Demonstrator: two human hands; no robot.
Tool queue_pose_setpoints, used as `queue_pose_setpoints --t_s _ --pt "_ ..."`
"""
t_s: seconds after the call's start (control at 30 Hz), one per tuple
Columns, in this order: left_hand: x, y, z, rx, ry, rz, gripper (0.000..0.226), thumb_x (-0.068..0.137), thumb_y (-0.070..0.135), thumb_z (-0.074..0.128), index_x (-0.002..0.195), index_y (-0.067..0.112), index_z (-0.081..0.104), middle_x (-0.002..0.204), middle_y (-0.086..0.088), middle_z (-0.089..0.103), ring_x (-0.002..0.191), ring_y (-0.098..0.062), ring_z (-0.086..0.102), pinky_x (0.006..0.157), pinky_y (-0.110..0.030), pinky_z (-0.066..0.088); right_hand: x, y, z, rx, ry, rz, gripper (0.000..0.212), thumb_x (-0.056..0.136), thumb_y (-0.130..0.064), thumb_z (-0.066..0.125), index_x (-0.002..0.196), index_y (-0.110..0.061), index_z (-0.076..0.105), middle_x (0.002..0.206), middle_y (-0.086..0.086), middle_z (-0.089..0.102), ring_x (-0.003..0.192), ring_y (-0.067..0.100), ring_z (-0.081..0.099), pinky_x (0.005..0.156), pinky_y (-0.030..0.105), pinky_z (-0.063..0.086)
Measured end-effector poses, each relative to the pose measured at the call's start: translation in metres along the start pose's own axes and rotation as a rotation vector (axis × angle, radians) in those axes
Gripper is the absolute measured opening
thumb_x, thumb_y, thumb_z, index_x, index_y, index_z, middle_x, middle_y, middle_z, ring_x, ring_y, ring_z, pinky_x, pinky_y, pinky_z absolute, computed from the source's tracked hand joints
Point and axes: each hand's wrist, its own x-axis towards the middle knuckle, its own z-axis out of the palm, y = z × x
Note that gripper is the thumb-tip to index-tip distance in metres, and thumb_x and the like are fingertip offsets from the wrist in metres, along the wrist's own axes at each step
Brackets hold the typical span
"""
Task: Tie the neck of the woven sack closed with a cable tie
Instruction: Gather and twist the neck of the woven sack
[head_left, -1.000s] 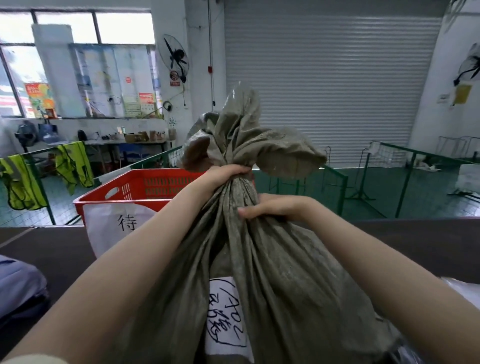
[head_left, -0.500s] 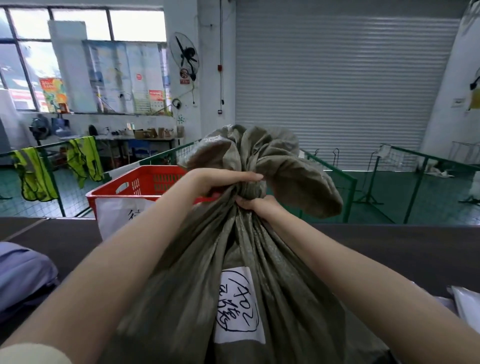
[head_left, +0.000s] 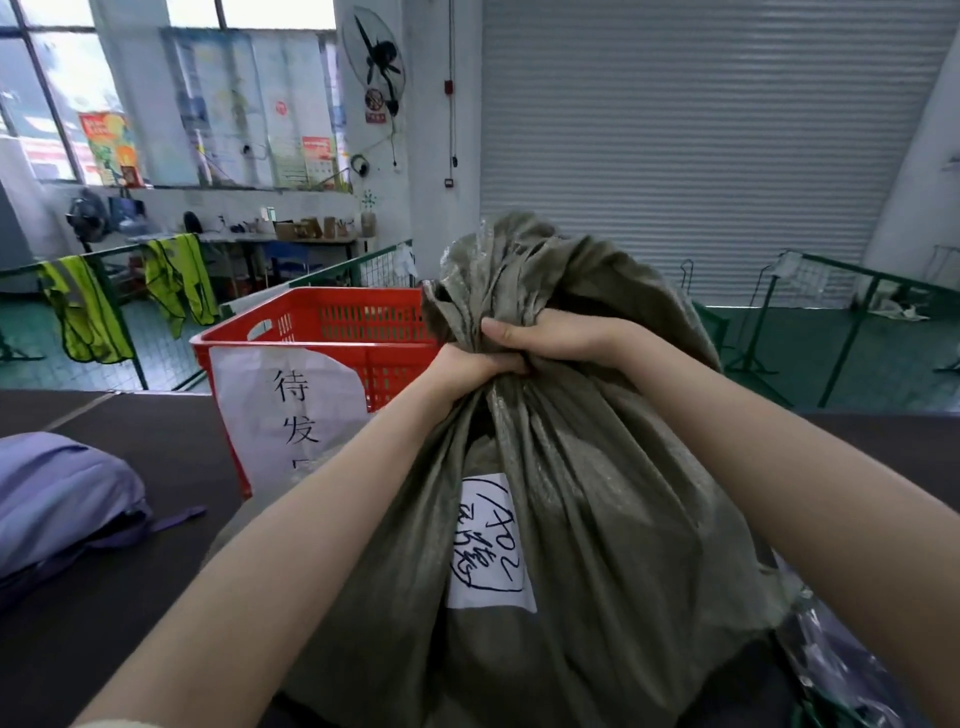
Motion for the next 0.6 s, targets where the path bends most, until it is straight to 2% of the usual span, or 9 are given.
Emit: queue_pose_setpoints --t_s 0.03,0.07,0.13,0.2,0.3,0.37,0.47,0.53,0.6 --pt "-0.001 0.0 0.001 -0.016 0.006 -0.005 0.046 0.073 -0.009 0.067 0.117 -0.001 0.059 0.111 -0.008 0.062 0.099 -0.018 0.06 0.082 -0.017 0.053 -0.003 0.002 -0.001 -0.033 -0.04 0.016 0.022 0.096 -0.032 0.042 0.104 -0.023 0.06 0.095 -0.022 0.063 0.082 -0.023 0.052 0.082 0.005 0.039" --pt "-0.001 0.0 0.0 -0.026 -0.004 -0.02 0.045 0.072 -0.008 0.068 0.115 0.001 0.061 0.108 -0.008 0.064 0.096 -0.018 0.061 0.078 -0.016 0.054 -0.008 0.006 -0.004 -0.039 -0.078 0.028 0.019 0.095 -0.033 0.045 0.103 -0.025 0.06 0.091 -0.026 0.063 0.081 -0.022 0.054 0.083 0.006 0.04" --pt "-0.002 0.004 -0.004 -0.003 -0.028 -0.089 0.04 0.067 0.001 0.075 0.107 0.005 0.066 0.101 -0.007 0.068 0.091 -0.018 0.064 0.077 -0.022 0.055 -0.019 0.016 -0.013 -0.019 -0.059 0.019 0.032 0.09 -0.032 0.055 0.12 -0.02 0.058 0.107 -0.02 0.062 0.101 -0.008 0.056 0.097 0.011 0.041" --pt "-0.001 0.005 -0.013 0.026 0.004 -0.198 0.048 0.054 0.011 0.08 0.1 0.004 0.068 0.094 -0.007 0.072 0.084 -0.019 0.067 0.076 -0.027 0.054 -0.034 0.029 -0.032 -0.038 0.001 0.038 0.045 0.084 -0.03 0.063 0.127 -0.021 0.054 0.119 -0.013 0.059 0.116 0.003 0.053 0.102 0.015 0.039" --pt "-0.003 0.009 -0.021 -0.003 0.063 -0.287 0.035 0.055 0.008 0.073 0.088 -0.001 0.064 0.079 -0.011 0.069 0.071 -0.024 0.066 0.069 -0.029 0.054 -0.056 0.058 -0.054 -0.242 -0.096 0.269 0.073 0.079 -0.044 0.062 0.144 -0.024 0.033 0.147 -0.003 0.038 0.136 0.017 0.035 0.111 0.029 0.029" --pt "-0.007 0.014 -0.018 0.014 0.084 -0.299 0.013 0.064 0.003 0.066 0.072 0.002 0.056 0.069 -0.01 0.062 0.06 -0.023 0.06 0.059 -0.026 0.05 -0.065 0.08 -0.049 -0.284 -0.226 0.467 0.087 0.075 -0.051 0.061 0.148 -0.021 0.024 0.153 0.001 0.029 0.139 0.021 0.031 0.115 0.034 0.025" --pt "-0.004 0.021 -0.011 0.076 0.111 -0.311 0.012 0.063 -0.001 0.061 0.059 0.003 0.051 0.057 -0.009 0.053 0.048 -0.022 0.049 0.048 -0.022 0.04 -0.064 0.108 -0.034 -0.16 -0.214 0.555 0.109 0.06 -0.061 0.072 0.147 -0.016 0.024 0.151 0.005 0.034 0.135 0.024 0.038 0.115 0.038 0.029" --pt "0.0 0.029 -0.011 0.119 0.12 -0.316 0.009 0.054 0.001 0.06 0.054 0.003 0.051 0.054 -0.009 0.051 0.044 -0.023 0.047 0.046 -0.021 0.038 -0.061 0.115 -0.033 -0.09 -0.138 0.527 0.086 0.073 -0.051 0.067 0.142 -0.012 0.035 0.14 0.005 0.047 0.126 0.023 0.047 0.11 0.037 0.035" --pt "0.005 0.038 -0.013 0.186 0.124 -0.319 0.008 0.052 0.003 0.059 0.054 0.003 0.051 0.053 -0.009 0.051 0.039 -0.022 0.046 0.043 -0.018 0.037 -0.059 0.115 -0.033 -0.012 -0.166 0.537 0.063 0.078 -0.044 0.064 0.129 -0.01 0.052 0.124 0.006 0.06 0.115 0.023 0.058 0.105 0.037 0.042"
